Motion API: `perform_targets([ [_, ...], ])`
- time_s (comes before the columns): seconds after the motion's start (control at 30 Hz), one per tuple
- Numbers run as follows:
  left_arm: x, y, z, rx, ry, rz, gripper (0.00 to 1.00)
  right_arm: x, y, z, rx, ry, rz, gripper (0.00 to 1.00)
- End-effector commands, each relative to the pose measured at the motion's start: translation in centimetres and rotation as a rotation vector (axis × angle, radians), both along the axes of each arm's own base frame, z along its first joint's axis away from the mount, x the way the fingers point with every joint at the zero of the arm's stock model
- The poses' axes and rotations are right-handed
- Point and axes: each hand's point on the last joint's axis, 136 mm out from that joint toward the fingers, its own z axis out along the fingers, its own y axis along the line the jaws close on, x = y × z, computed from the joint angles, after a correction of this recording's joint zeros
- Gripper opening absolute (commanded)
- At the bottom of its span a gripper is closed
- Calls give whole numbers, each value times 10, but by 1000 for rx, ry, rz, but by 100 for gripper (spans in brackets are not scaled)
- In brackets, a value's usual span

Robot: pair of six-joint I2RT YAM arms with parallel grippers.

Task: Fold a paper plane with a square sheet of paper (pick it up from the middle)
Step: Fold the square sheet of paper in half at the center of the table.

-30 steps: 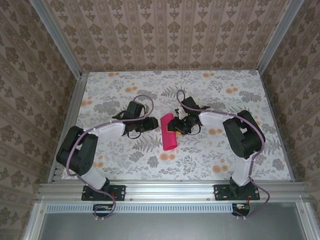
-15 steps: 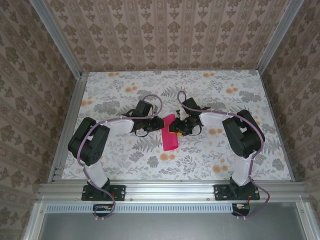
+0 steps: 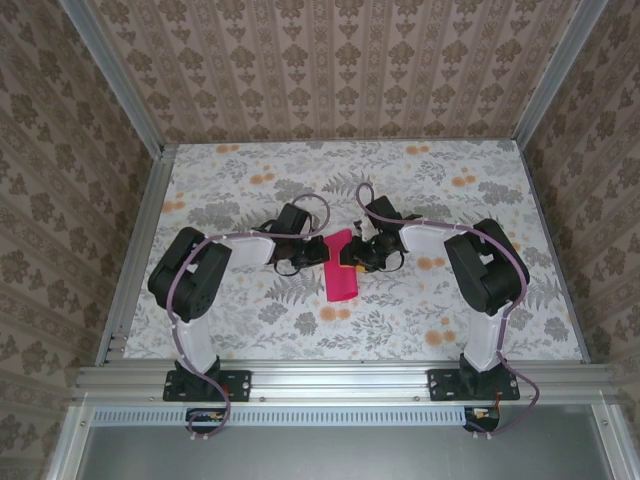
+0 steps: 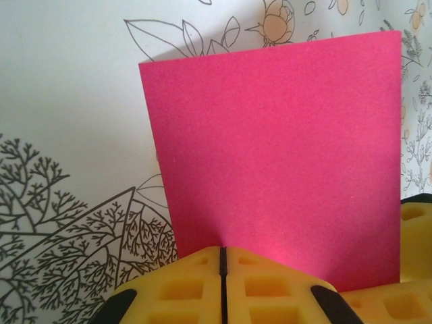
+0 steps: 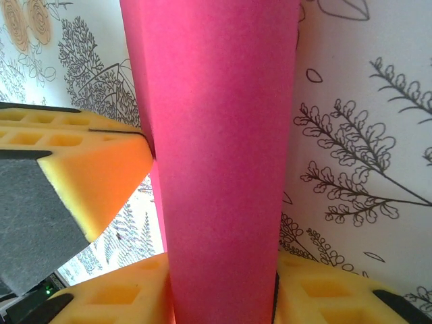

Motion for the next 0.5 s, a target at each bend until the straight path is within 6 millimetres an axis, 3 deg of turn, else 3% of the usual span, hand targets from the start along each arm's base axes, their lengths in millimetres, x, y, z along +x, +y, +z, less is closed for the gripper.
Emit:
perform_targets([
  [0.0,-2,-6,-2,9,23,-14,7,-5,-3,-6,-3,27,2,39],
  [0.23,-6,-1,-13,51,61,-8,5,-4,-5,9,-12,17,-11,45],
  [0.47,-8,0,-16,57,68,-12,4,-6,-28,25,-131,-53,-19,58],
])
